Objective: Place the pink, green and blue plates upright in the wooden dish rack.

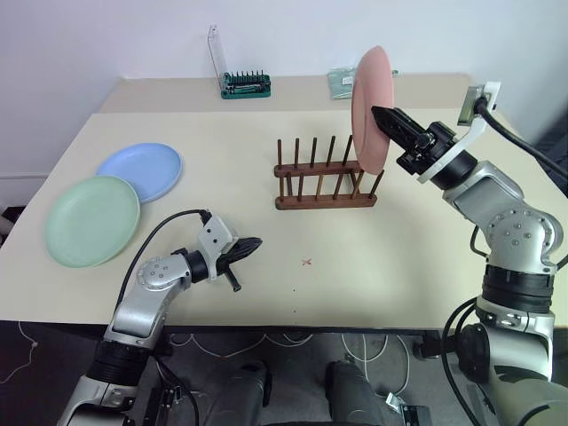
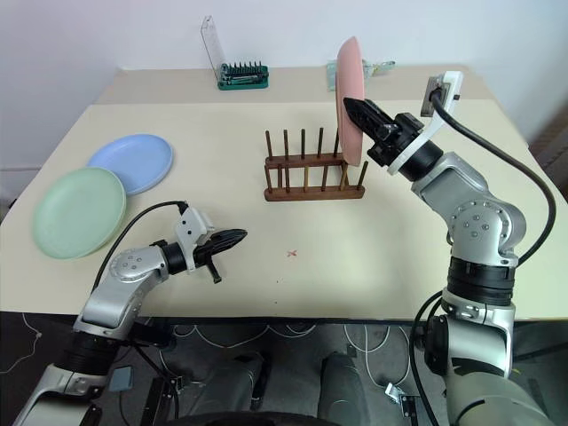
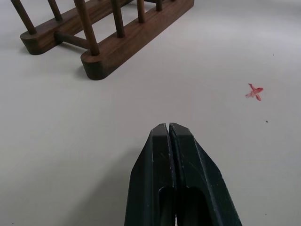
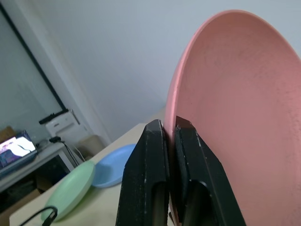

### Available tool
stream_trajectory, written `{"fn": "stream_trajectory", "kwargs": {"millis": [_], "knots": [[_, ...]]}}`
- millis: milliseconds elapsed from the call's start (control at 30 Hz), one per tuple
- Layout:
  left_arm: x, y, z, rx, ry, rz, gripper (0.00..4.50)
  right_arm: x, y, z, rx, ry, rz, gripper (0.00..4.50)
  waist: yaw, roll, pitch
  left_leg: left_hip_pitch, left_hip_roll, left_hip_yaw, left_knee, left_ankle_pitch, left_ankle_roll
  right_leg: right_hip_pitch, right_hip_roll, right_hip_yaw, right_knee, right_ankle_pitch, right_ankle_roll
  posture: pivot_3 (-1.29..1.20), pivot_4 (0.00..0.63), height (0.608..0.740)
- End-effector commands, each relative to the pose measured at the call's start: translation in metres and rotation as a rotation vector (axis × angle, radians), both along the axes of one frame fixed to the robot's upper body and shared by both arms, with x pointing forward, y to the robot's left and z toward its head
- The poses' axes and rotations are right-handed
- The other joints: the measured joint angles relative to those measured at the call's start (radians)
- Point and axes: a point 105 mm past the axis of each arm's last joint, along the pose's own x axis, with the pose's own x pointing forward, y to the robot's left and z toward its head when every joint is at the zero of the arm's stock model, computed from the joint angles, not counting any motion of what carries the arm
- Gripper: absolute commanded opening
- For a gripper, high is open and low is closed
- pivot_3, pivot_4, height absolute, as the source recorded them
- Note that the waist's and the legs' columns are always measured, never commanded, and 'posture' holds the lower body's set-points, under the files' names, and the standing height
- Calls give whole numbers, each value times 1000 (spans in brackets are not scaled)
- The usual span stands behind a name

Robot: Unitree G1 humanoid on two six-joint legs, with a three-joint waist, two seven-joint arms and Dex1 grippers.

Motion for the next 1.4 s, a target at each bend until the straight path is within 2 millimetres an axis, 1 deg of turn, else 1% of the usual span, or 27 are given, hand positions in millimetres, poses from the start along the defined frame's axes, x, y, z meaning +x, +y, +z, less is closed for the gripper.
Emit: {"fn": "stream_trajectory", "kwargs": {"millis": [33, 133, 167, 233, 333, 433, 467, 567, 667, 700, 767, 800, 833, 867, 900, 933, 967, 1000, 1067, 1100, 1133, 1167, 1233, 1267, 1300, 1333, 1400], "knots": [[-1, -1, 10, -18, -44, -5, 0, 15, -7, 1, 40, 65, -68, 35, -2, 0, 0, 0, 0, 0, 0, 0, 0, 0, 0, 0, 0, 0, 0, 0, 150, 740], [-1, -1, 9, -17, -43, -5, 0, 23, -11, -2, 63, 109, -97, 35, -9, 0, 0, 0, 0, 0, 0, 0, 0, 0, 0, 0, 0, 0, 0, 0, 150, 740], [-1, -1, 9, -18, -42, -5, 0, 26, -14, -2, 83, 127, -115, 341, -12, 0, 0, 0, 0, 0, 0, 0, 0, 0, 0, 0, 0, 0, 0, 0, 150, 740], [-2, -2, 9, -20, -40, -5, 0, 29, -17, -3, 98, 144, -133, 980, -14, 0, 0, 0, 0, 0, 0, 0, 0, 0, 0, 0, 0, 0, 0, 0, 150, 740], [-2, -2, 9, -20, -40, -4, 0, 27, -17, 4, 91, 103, -151, 2380, -15, 0, 0, 0, 0, 0, 0, 0, 0, 0, 0, 0, 0, 0, 0, 0, 150, 740], [-2, -2, 9, -19, -40, -3, 0, 25, -21, 16, 77, 36, -196, 3855, -18, 0, 0, 0, 0, 0, 0, 0, 0, 0, 0, 0, 0, 0, 0, 0, 150, 740], [-2, -2, 9, -19, -40, -2, 0, 24, -22, 20, 73, 17, -206, 3855, -18, 0, 0, 0, 0, 0, 0, 0, 0, 0, 0, 0, 0, 0, 0, 0, 150, 740], [-1, 2, 10, -15, -46, 18, 0, 16, -41, 46, -116, -171, -392, 3855, -17, 1, 0, 0, 0, 0, 0, 0, 0, -1, 0, 0, 0, 0, 1, 0, 150, 740], [-1, 9, 11, -26, -36, 44, 0, 7, -45, 66, -241, -313, -468, 3855, -16, 1, 0, -1, -1, 0, 0, 0, 0, -1, 0, 0, 0, 1, 1, 0, 150, 740], [1, 15, 14, -53, -31, 77, 257, 2, -39, 74, -307, -378, -461, 3885, -16, 1, 0, -1, -1, 0, 0, 0, 0, -1, 0, 0, 0, 1, 1, 0, 150, 740], [4, 23, 20, -91, -31, 122, 878, -7, -25, 82, -405, -471, -420, 3893, -21, 1, 0, -1, 0, 1, 0, 0, 0, -1, 0, 0, 0, 1, 1, 0, 150, 740], [5, 25, 22, -103, -34, 135, 1274, -10, -18, 83, -440, -504, -395, 3893, -24, 1, 0, 0, 0, 1, 0, 0, 0, -1, 1, 0, 0, 1, 1, 0, 150, 740], [6, 29, 27, -126, -48, 153, 1857, -16, -4, 82, -505, -546, -344, 3893, -25, 1, 0, 0, 0, 1, 0, 0, 0, -1, 1, 0, 0, 1, 1, 0, 150, 740], [7, 31, 31, -143, -59, 166, 2281, -20, 5, 79, -550, -573, -308, 3893, -25, 1, 0, 0, 1, 1, 0, 0, 0, -1, 1, 0, 0, 1, 1, 0, 150, 740], [19, 52, 48, -191, -121, 299, 2785, -30, 36, 65, -652, -613, -165, 3893, -24, 1, 0, 0, 1, 1, 0, 0, 0, -1, 1, 0, 0, 1, 1, 0, 150, 740], [26, 68, 59, -228, -164, 397, 3351, -40, 57, 52, -718, -637, -58, 3893, -23, 1, 0, 0, 1, 1, 0, 0, 0, -1, 1, 0, 0, 1, 1, 0, 150, 740], [30, 79, 66, -251, -190, 461, 3901, -46, 68, 44, -755, -649, 8, 3893, -24, 0, 1, 0, 1, 1, 0, 0, 0, -1, 0, 1, 1, 0, 1, 0, 150, 740], [38, 103, 81, -303, -240, 624, 4420, -51, 85, 29, -806, -652, 79, 3893, -20, -1, 1, 0, 2, 0, 0, 0, 0, -1, 1, 0, 1, 0, 1, 0, 150, 740], [43, 151, 104, -436, -287, 931, 4476, -52, 105, 8, -849, -638, 138, 3893, -16, -3, 1, 0, 1, -1, 0, 0, 0, -1, 2, 0, 1, 0, 1, 0, 150, 740], [39, 172, 115, -506, -316, 1063, 4476, -52, 112, -1, -854, -633, 157, 3893, -16, -5, 0, 0, 1, -1, 1, 0, 0, -1, 1, 0, 1, 0, 1, 0, 150, 740], [33, 191, 120, -550, -323, 1180, 4476, -52, 117, -8, -848, -623, 172, 3893, -17, -8, 0, 0, 1, -2, 1, 0, 0, -1, 1, 0, 1, 1, 1, 0, 150, 740], [27, 209, 121, -560, -321, 1294, 4476, -51, 120, -14, -842, -610, 182, 3893, -17, -9, 0, 0, 1, -2, 1, 0, 0, -1, 1, 0, 0, 1, 1, 0, 150, 740], [15, 234, 122, -548, -326, 1458, 4476, -49, 124, -21, -841, -596, 189, 3893, -16, -9, 0, 0, 0, -3, 0, 0, 0, -1, 0, 1, -1, 1, 2, 0, 150, 740], [10, 242, 122, -540, -336, 1512, 4476, -48, 125, -23, -843, -593, 188, 3893, -15, -9, 0, -1, 0, -2, 0, 0, -1, -1, 0, 1, -1, 2, 4, 0, 150, 740], [-4, 263, 118, -541, -319, 1640, 4476, -47, 128, -27, -847, -587, 202, 3893, -15, -10, 1, -1, -1, -2, 0, 0, -1, 0, 0, 1, -1, 3, 4, 0, 150, 740], [-15, 278, 115, -543, -303, 1730, 4476, -47, 130, -30, -850, -584, 212, 3893, -15, -12, 1, -1, -1, -2, 0, 0, -1, 0, 0, 1, -1, 3, 4, 0, 150, 740], [-32, 294, 107, -511, -250, 1844, 4476, -46, 133, -31, -843, -580, 229, 3893, -17, -14, 1, -1, 0, -2, 0, 0, -1, -1, 2, 0, -1, 3, 3, 0, 150, 740]]}}
